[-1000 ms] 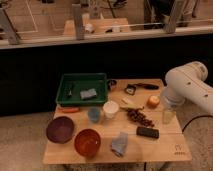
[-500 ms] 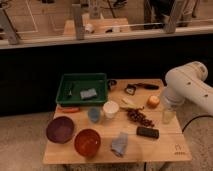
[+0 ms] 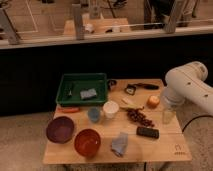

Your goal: Place grapes in plastic cup

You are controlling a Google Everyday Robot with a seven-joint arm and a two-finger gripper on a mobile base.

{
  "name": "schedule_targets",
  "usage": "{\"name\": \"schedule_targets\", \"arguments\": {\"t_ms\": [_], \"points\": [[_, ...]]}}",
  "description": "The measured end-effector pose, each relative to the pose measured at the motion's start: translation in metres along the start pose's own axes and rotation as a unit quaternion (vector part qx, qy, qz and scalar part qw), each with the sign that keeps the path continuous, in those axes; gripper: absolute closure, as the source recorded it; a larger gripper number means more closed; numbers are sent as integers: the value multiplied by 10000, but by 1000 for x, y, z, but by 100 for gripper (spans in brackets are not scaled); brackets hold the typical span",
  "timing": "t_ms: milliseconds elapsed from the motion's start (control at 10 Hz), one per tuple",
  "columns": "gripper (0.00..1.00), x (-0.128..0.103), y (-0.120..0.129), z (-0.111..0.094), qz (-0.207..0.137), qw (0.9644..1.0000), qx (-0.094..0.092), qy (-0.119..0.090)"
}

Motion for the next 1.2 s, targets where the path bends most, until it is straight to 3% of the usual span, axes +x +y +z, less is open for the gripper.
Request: {"name": "schedule_targets", "arguments": {"t_ms": [600,1000,1200], "points": [[20,0,0,0,1,10000,2,-3],[20,-13,-10,14,410,9987,116,-289],[20,-32,-17,31,476,9981,76,-395]]}}
